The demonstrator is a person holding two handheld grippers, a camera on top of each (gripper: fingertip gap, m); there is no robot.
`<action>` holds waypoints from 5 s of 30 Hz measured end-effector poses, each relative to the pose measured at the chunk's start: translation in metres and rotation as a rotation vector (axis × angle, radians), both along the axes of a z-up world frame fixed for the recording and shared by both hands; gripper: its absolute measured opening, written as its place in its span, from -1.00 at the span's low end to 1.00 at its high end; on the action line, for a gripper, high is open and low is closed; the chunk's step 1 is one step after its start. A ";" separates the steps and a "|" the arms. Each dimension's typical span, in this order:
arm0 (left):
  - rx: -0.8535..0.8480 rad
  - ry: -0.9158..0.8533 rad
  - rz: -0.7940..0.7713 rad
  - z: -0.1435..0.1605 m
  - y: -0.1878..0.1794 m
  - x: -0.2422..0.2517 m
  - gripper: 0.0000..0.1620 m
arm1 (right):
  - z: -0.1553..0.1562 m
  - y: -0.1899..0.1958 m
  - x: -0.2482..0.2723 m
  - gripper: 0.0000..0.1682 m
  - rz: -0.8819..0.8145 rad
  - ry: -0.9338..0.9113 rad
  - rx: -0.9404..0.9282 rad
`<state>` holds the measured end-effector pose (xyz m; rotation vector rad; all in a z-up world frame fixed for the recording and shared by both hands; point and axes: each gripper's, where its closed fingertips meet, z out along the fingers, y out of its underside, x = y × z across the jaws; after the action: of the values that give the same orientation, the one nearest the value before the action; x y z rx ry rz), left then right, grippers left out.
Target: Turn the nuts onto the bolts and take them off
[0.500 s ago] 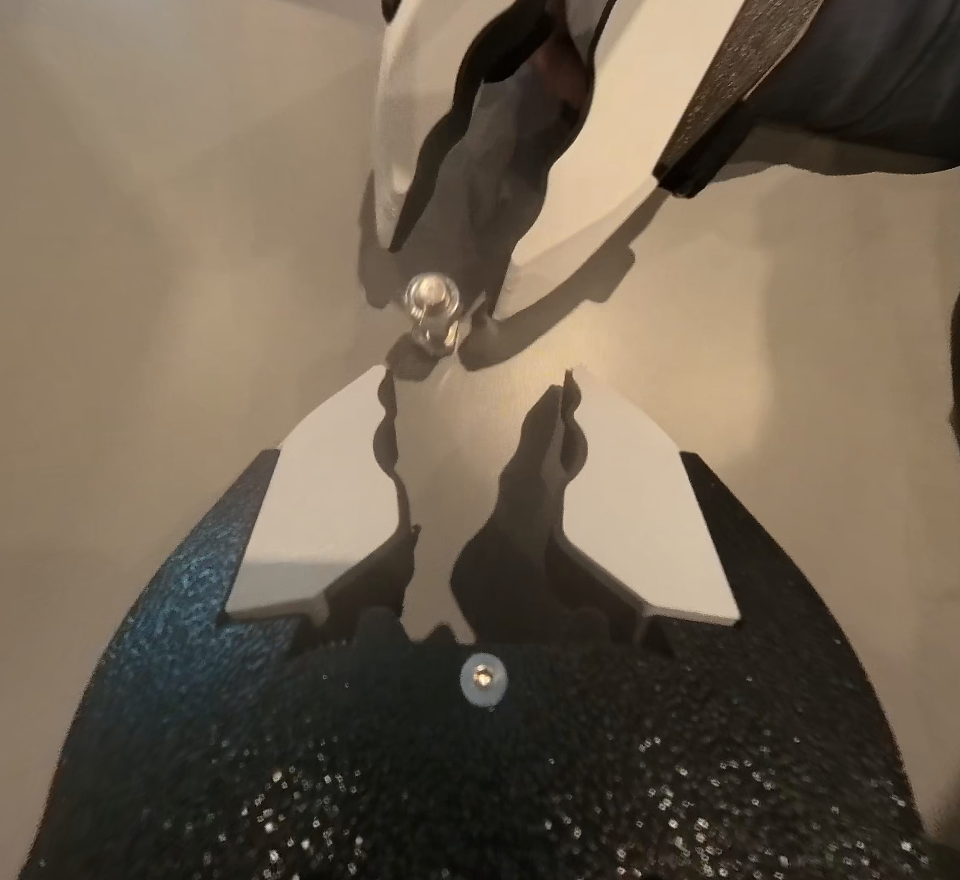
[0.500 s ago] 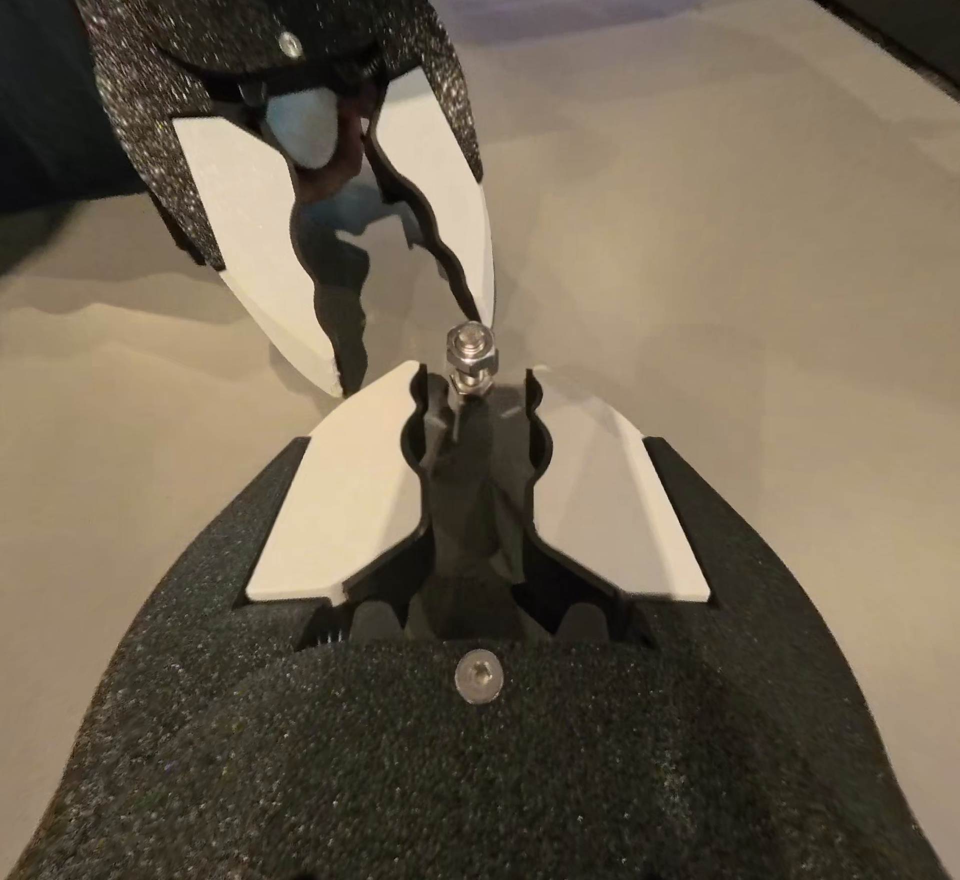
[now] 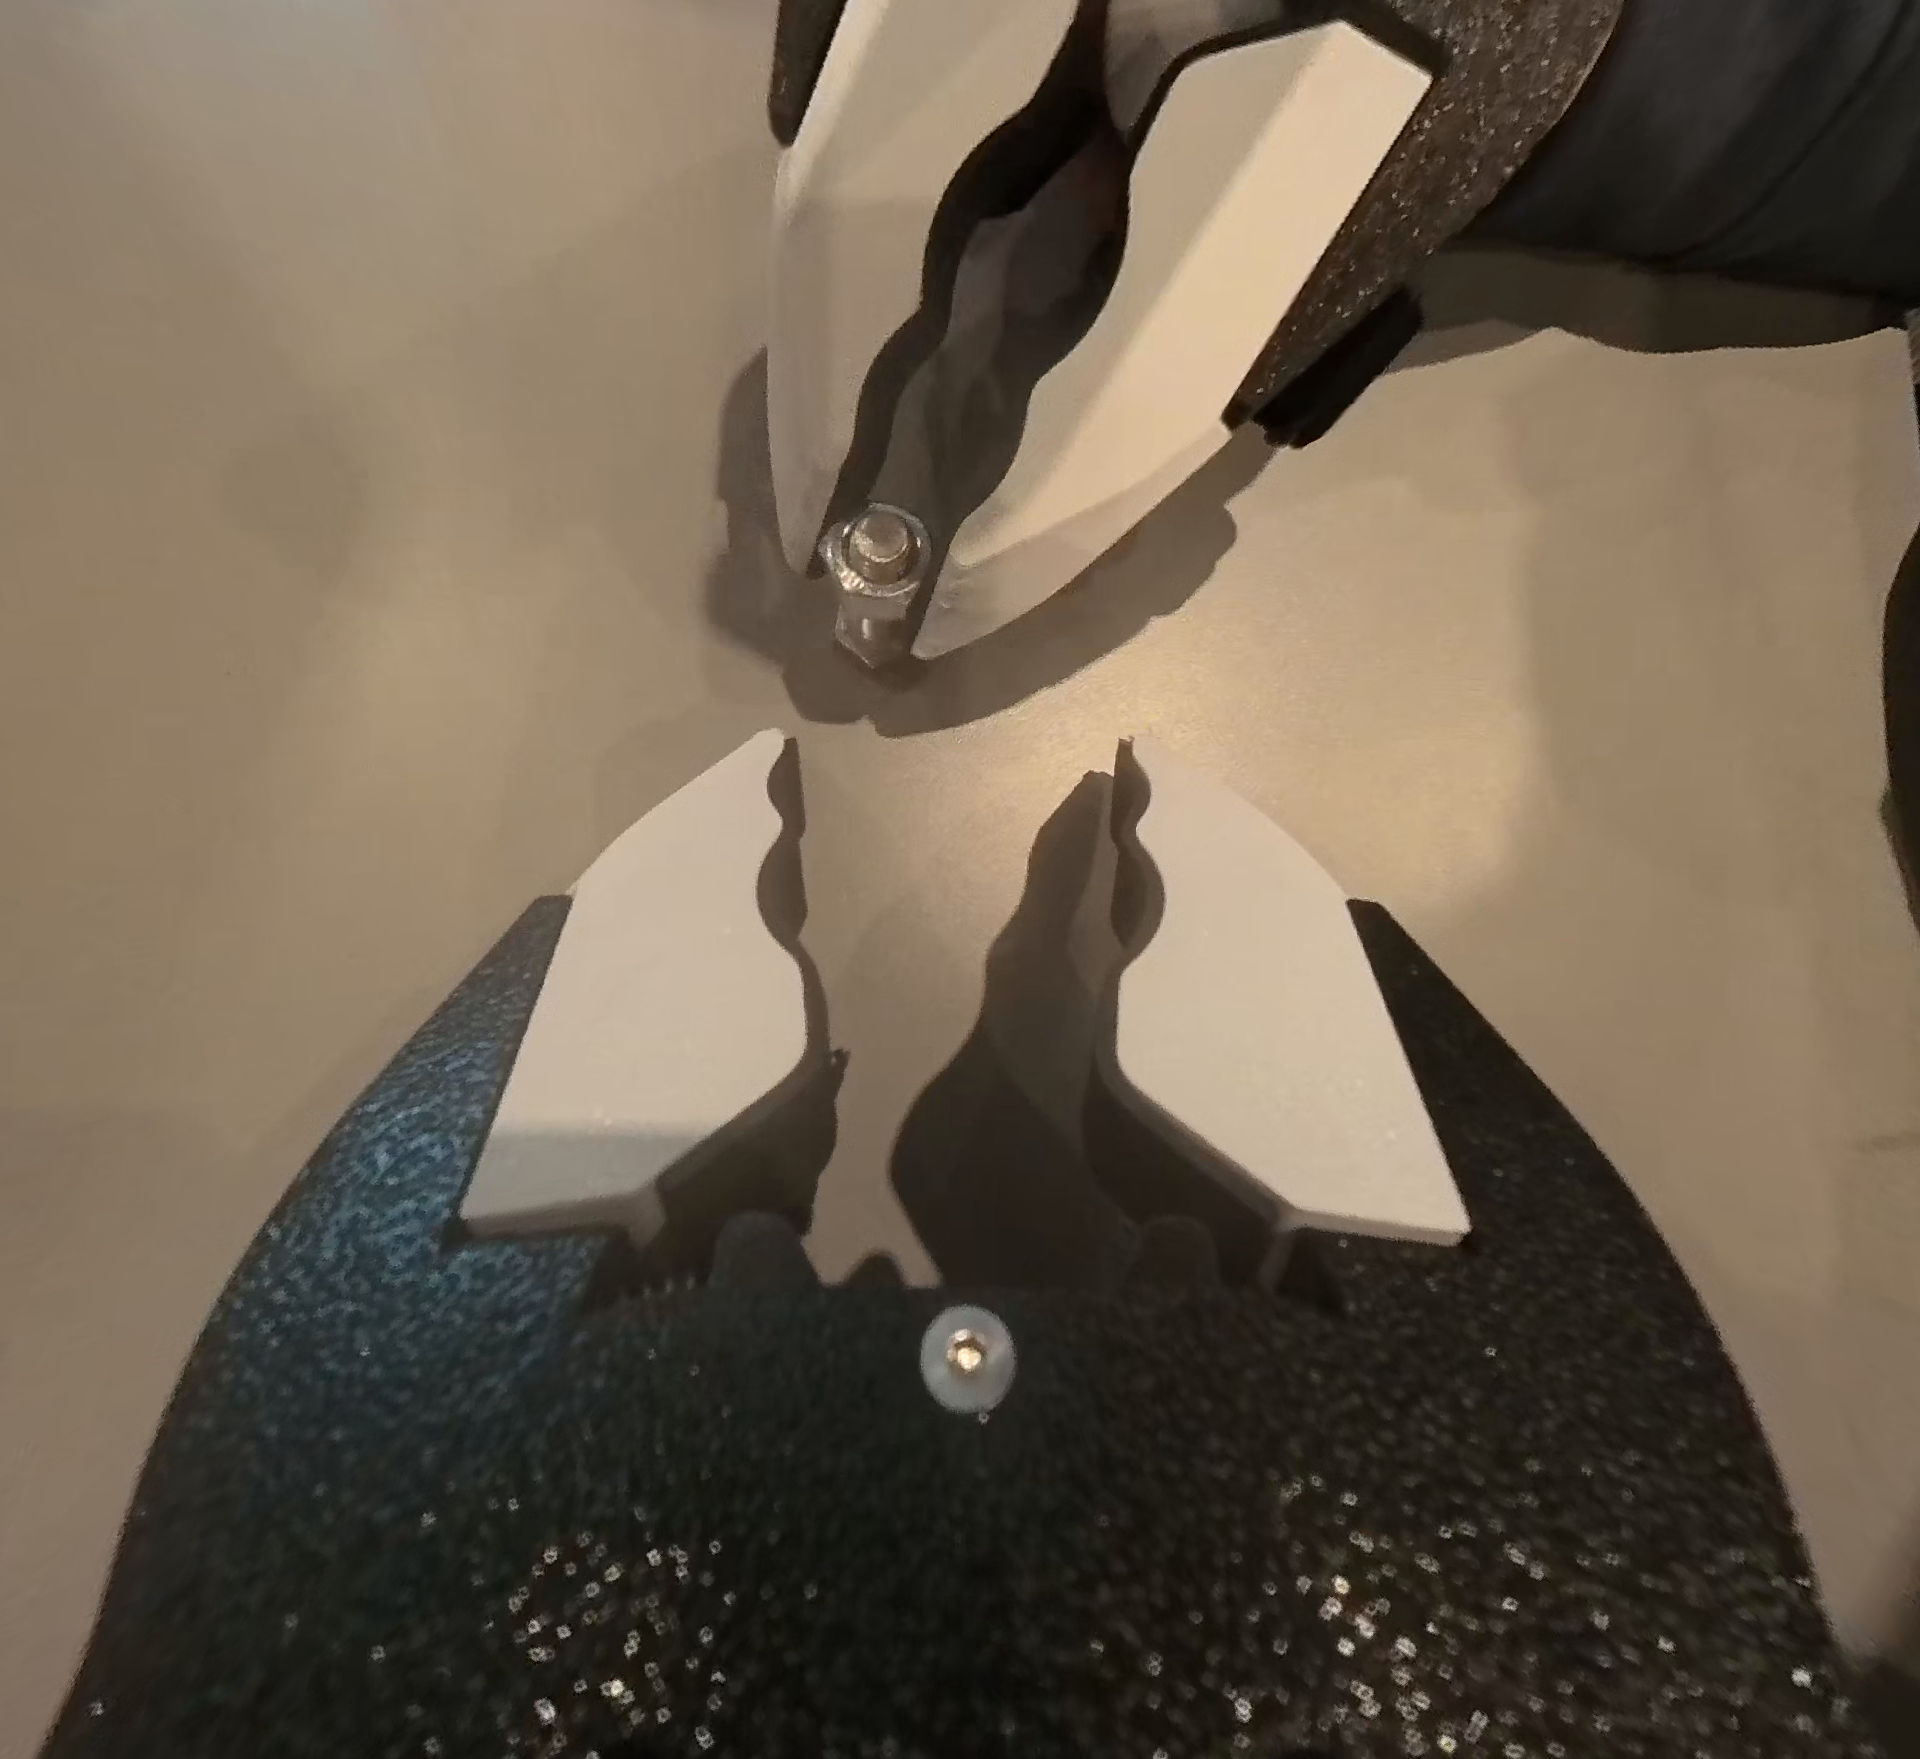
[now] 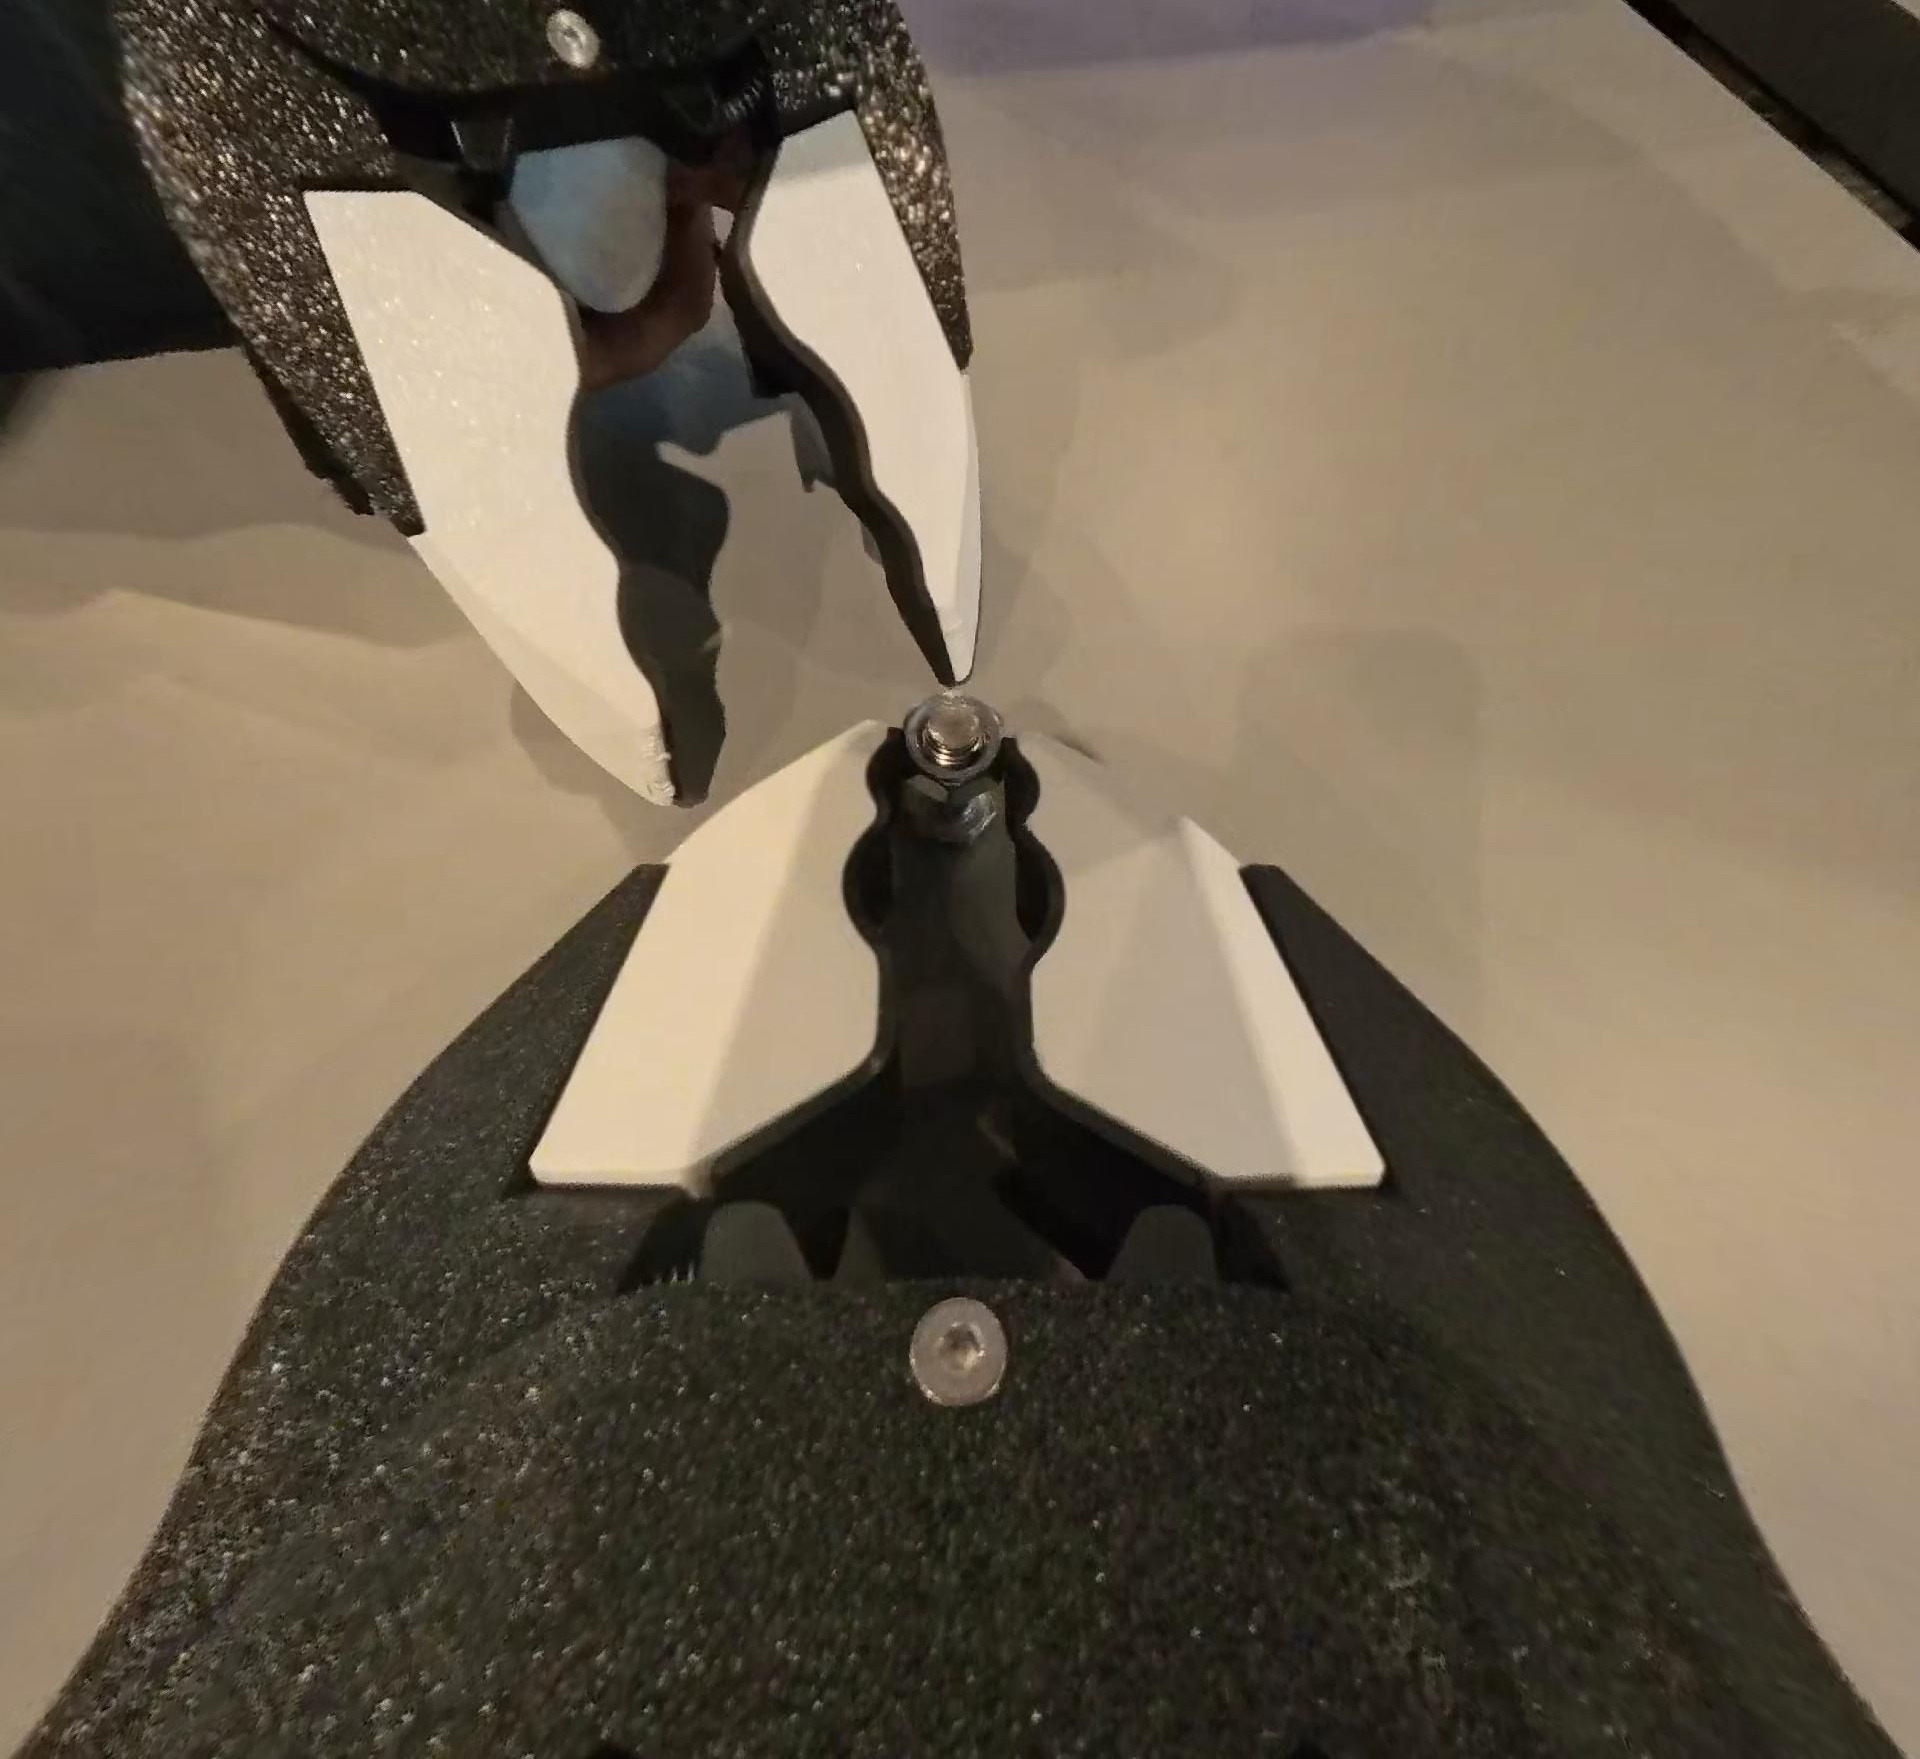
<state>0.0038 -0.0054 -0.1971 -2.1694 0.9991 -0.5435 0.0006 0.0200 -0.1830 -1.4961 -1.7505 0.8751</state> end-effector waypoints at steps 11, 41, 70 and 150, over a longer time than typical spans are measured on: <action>0.014 -0.034 -0.019 0.006 -0.001 0.004 -0.30 | 0.083 0.040 0.057 -0.78 -0.241 0.196 0.084; 0.157 -0.178 -0.027 0.043 0.004 0.016 -0.32 | 0.016 0.296 0.243 -0.78 -0.755 -0.105 0.061; 0.285 -0.091 0.169 0.046 0.030 -0.019 -0.35 | 0.190 0.137 0.111 -0.80 -0.613 0.497 0.420; 0.853 0.215 0.961 0.159 -0.019 -0.218 -0.32 | 0.067 0.081 -0.012 -0.89 -0.430 0.422 0.442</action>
<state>-0.2140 -0.0248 -0.0386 -1.6333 0.1120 0.5015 -0.0111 0.1014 -0.1160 -1.2150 -1.1567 0.4912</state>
